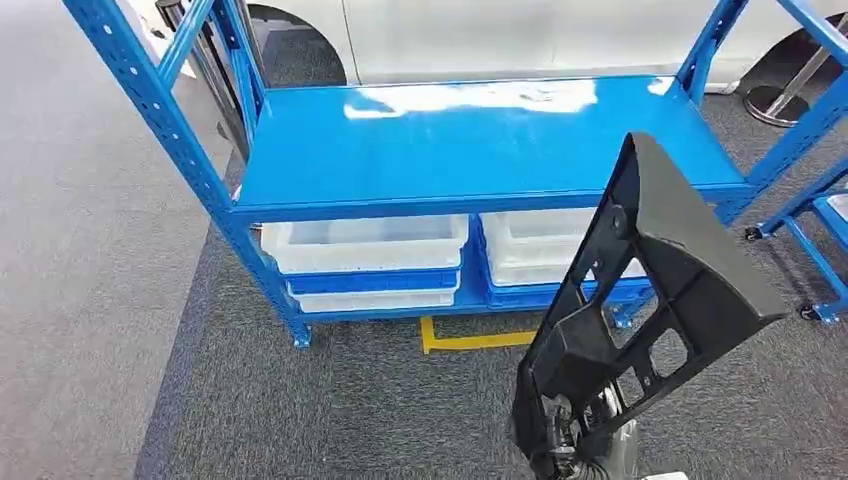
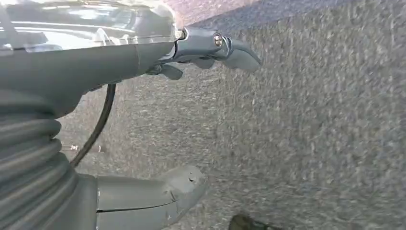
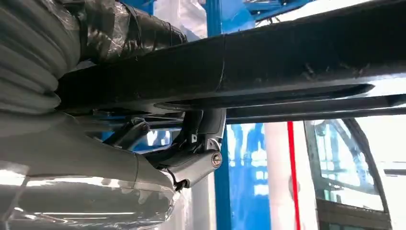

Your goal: Take the parts from the cabinet and place them on the table.

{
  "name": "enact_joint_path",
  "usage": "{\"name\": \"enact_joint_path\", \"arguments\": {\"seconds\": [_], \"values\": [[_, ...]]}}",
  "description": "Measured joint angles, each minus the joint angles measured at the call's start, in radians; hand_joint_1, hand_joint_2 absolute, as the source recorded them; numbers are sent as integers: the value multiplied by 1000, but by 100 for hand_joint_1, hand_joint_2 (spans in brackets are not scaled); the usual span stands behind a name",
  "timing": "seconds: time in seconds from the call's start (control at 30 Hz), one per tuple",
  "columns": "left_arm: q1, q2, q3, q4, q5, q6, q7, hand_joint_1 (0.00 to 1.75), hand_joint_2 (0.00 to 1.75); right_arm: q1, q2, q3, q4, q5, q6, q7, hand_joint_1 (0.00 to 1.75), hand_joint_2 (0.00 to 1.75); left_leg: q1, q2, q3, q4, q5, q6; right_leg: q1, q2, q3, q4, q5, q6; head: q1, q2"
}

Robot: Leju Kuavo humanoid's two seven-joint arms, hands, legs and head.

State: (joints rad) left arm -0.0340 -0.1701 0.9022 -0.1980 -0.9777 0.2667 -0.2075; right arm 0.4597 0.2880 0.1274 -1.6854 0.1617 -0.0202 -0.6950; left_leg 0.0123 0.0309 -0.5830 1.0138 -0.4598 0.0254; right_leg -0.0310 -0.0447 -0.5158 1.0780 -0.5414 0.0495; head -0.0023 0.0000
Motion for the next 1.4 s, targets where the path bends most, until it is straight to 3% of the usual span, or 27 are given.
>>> {"name": "enact_joint_path", "arguments": {"seconds": [0.03, 0.17, 0.23, 0.3, 0.33, 0.4, 0.47, 0.5, 0.53, 0.57, 0.63, 0.67, 0.7, 0.73, 0.77, 0.83, 0.87, 0.93, 0.97, 1.0, 1.03, 1.07, 1.17, 1.2, 1.27, 1.33, 1.4], "values": [[3, -1, 0, 0, -1, 0, -5, 0, 175, 0, 5, -2, 0, -7, 13, 1, 175, 175, -4, 1, -7, 17, 0, -8, 14, -3, 25, -46, -14, -16, 0, 0], [6, -6, 0, 0, -10, 3, -35, 0, 175, 8, 24, -16, 0, -25, 41, 0, 175, 175, 0, 28, -15, 19, 13, -33, 13, 21, -7, -43, 5, -60, -3, 0], [1, -10, 0, 0, -11, 9, -42, 0, 175, 8, 35, -22, 0, -23, 50, 0, 175, 175, 2, -6, -42, 83, -78, -39, 13, 35, -31, -42, 22, -81, -3, 0], [-1, -19, 0, 0, -14, 14, -53, 0, 175, 9, 40, -27, 0, -14, 64, 0, 175, 175, 1, -20, -81, 224, -174, -40, 18, 51, -55, -41, 42, -87, -3, 0], [-4, -23, 0, 0, -14, 16, -60, 0, 175, 9, 41, -31, 0, -12, 69, 0, 175, 175, 0, -22, -94, 289, -191, -37, 23, 59, -67, -40, 51, -89, -3, 0], [-10, -29, 0, 0, -16, 20, -66, 0, 175, 10, 43, -36, 1, -12, 74, 0, 175, 175, -7, -23, -66, 284, -151, -21, 36, 77, -83, -39, 65, -91, -3, 0], [-18, -38, 0, 0, -19, 23, -70, 0, 175, 10, 48, -41, 1, -12, 74, 0, 175, 175, -20, -45, 38, 123, -83, 17, 50, 99, -90, -39, 77, -95, -3, 0], [-22, -38, 0, -1, -20, 24, -71, 0, 175, 10, 50, -43, 1, -12, 74, 0, 175, 175, -34, -90, 92, 31, -65, 50, 43, 107, -93, -39, 82, -98, -3, 0], [-22, -31, 0, -5, -20, 27, -71, 0, 175, 7, 52, -47, 2, -13, 74, 0, 175, 175, -34, -126, 118, -9, -82, 75, 52, 111, -99, -39, 89, -91, 2, 0], [-24, -43, 0, -6, -20, 30, -72, 0, 175, 7, 52, -49, 3, -13, 75, 1, 175, 175, -36, -121, 123, -31, -73, 56, 35, 122, -102, -41, 99, -85, -3, 0], [-29, -45, 0, -7, -21, 31, -73, 0, 175, 7, 55, -53, 3, -16, 74, 0, 175, 175, -43, -107, 123, -38, -59, 60, 25, 148, -106, -53, 116, -72, -4, 0], [-30, -54, 0, -7, -22, 32, -73, 0, 175, 8, 57, -56, 2, -18, 74, 1, 175, 175, -37, -93, 127, -69, -43, 63, 35, 162, -106, -64, 127, -65, -5, 0], [-35, -56, 1, -8, -22, 34, -73, 0, 175, 9, 57, -60, 3, -19, 73, 0, 175, 175, -27, -70, 137, -92, -28, 45, 37, 126, -112, -53, 112, -67, -3, 0], [-36, -58, 1, -8, -23, 34, -75, 0, 175, 5, 57, -62, 4, -19, 73, 0, 175, 175, -24, -62, 135, -101, -20, 49, 39, 87, -128, -20, 75, -61, 1, 0], [-38, -59, 1, -8, -23, 34, -75, 0, 175, 0, 57, -63, 6, -19, 74, 0, 175, 175, -22, -44, 128, -101, -17, 46, 32, 68, -159, 51, 27, -51, 0, 0], [-41, -64, 2, -8, -25, 34, -74, 0, 175, -5, 57, -66, 15, -19, 74, 0, 175, 175, -19, -11, 116, -92, -16, 43, 15, 55, -216, 194, -37, -33, 0, 0], [-44, -66, 2, -8, -26, 34, -72, 0, 175, -6, 57, -68, 20, -19, 74, 0, 175, 175, -16, 4, 109, -84, -17, 39, 8, 52, -223, 223, -40, -24, 0, 0], [-54, -71, 2, -8, -27, 34, -70, 0, 175, -8, 57, -72, 28, -19, 74, 0, 175, 175, -6, 30, 95, -63, -25, 25, -5, 41, -161, 137, 14, -6, 0, 0], [-58, -73, 2, -8, -27, 34, -69, 0, 175, -9, 57, -74, 31, -19, 74, 0, 175, 175, 0, 40, 90, -48, -32, 14, -10, 26, -102, 43, 50, 1, 0, 0], [-61, -73, 2, -8, -27, 34, -69, 0, 175, -12, 57, -74, 33, -19, 74, 0, 175, 175, 2, 48, 85, -32, -41, 2, -13, -6, -54, -39, 58, 8, 1, 0], [-63, -73, 2, -9, -27, 34, -68, 0, 175, -16, 57, -74, 37, -19, 74, 2, 175, 175, -3, 55, 78, -24, -47, -9, 0, -17, -57, -28, 47, -5, 1, 0], [-64, -73, 2, -9, -27, 34, -68, 0, 175, -16, 60, -75, 37, -19, 74, 1, 175, 175, -4, 60, 77, -15, -51, -18, 2, -6, -60, -30, 49, -19, 0, 0], [-69, -75, 2, -9, -27, 34, -68, 0, 175, -16, 59, -79, 41, -19, 74, 0, 175, 175, 0, 81, 82, -14, -48, -34, 5, 15, -73, -30, 56, -41, 0, 0], [-70, -76, 2, -9, -27, 34, -68, 0, 175, -16, 62, -79, 42, -19, 74, 0, 175, 175, 7, 54, 75, -4, -64, -42, -1, 23, -73, -37, 63, -52, 0, 0], [-71, -76, 2, -9, -27, 35, -68, 0, 175, -19, 63, -79, 43, -17, 76, 0, 175, 175, 8, -10, 40, 89, -142, -42, 0, 37, -83, -39, 72, -65, -1, 0], [-77, -76, 4, -9, -23, 36, -57, 0, 175, -24, 63, -79, 50, -6, 82, 2, 175, 175, 8, -24, -29, 253, -220, -42, 6, 58, -95, -38, 80, -72, 0, 0], [-94, -76, 5, -9, -19, 36, -37, 0, 175, -31, 63, -79, 57, 9, 93, 9, 175, 175, 8, -24, -38, 283, -206, -38, 9, 82, -103, -36, 86, -71, 0, 0]]}}
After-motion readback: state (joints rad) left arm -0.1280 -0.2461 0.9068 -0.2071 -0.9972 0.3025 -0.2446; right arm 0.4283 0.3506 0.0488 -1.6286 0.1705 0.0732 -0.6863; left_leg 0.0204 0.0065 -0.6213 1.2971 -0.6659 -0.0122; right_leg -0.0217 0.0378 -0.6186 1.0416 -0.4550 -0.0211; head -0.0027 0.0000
